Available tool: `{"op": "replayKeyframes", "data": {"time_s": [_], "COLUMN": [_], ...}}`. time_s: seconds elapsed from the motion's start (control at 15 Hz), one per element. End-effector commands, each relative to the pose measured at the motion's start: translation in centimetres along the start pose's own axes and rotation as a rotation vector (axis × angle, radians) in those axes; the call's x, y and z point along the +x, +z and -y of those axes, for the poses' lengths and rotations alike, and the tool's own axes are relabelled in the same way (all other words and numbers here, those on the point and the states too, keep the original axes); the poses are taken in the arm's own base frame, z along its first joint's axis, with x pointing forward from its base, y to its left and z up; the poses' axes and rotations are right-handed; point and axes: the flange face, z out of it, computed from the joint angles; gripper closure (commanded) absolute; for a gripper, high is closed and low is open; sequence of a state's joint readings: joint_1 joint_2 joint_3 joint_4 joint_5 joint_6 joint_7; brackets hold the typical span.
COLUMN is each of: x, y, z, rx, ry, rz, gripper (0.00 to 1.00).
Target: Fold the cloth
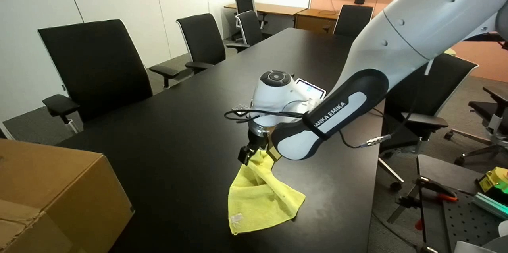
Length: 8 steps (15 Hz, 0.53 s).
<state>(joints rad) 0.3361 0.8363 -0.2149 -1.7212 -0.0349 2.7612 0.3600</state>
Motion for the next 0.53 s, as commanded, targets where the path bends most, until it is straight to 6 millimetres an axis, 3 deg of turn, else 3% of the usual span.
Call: {"op": "replayKeyframes", "data": {"time_s": [0.0, 0.47], "x": [-4.9, -13.0], "y": [-2.7, -1.9], "z": [0.4, 1.9], "rx": [-0.032, -0.025], "ry": [-0.018, -0.027], "rz": [0.066, 0.173], "gripper": [0.00, 0.00]}}
